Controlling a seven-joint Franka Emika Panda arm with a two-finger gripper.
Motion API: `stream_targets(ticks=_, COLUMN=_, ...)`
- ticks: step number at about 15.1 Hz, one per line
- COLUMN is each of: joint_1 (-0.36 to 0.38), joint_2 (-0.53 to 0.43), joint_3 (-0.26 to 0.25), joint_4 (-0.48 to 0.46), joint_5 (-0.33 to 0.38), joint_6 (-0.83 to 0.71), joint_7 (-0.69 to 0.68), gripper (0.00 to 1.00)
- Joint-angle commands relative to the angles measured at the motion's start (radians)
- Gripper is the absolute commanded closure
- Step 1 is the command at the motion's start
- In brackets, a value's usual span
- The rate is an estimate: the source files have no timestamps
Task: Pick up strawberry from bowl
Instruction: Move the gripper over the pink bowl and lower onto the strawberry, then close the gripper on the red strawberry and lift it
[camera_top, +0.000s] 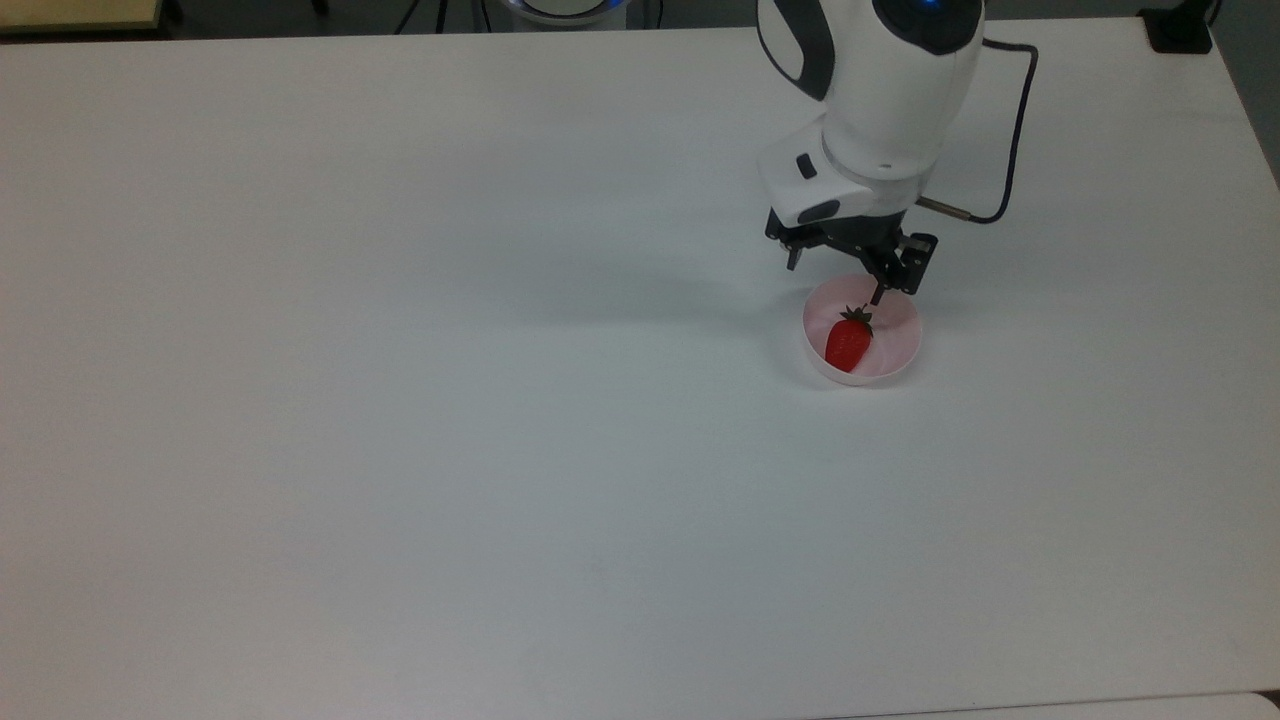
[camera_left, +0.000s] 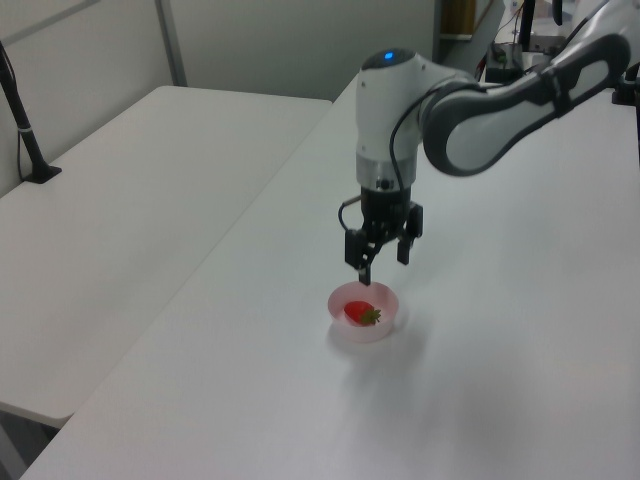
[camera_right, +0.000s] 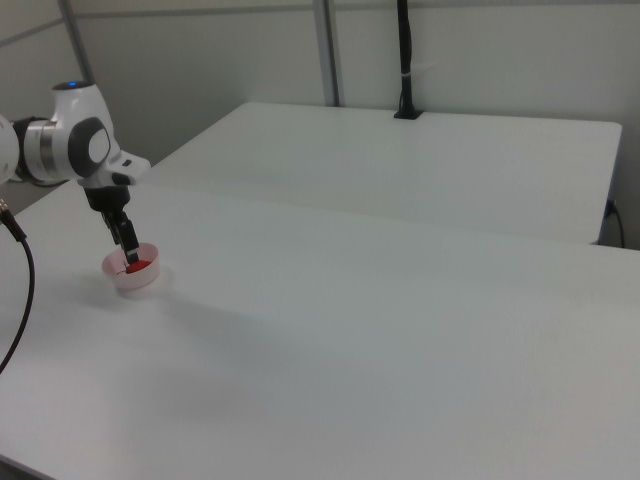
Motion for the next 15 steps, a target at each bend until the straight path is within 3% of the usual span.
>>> stream_targets(ticks=1, joint_1=0.038, joint_2=0.046, joint_3=-0.013, joint_4=0.019, joint_5=-0.026, joint_6=0.073, joint_7=0.07, gripper=0.14)
stream_targets(ticks=15, joint_1=0.053, joint_2=0.134, joint_3=-0.013, joint_4=0.039, joint_5=-0.055, joint_6=0.141, joint_7=0.137, gripper=0.21)
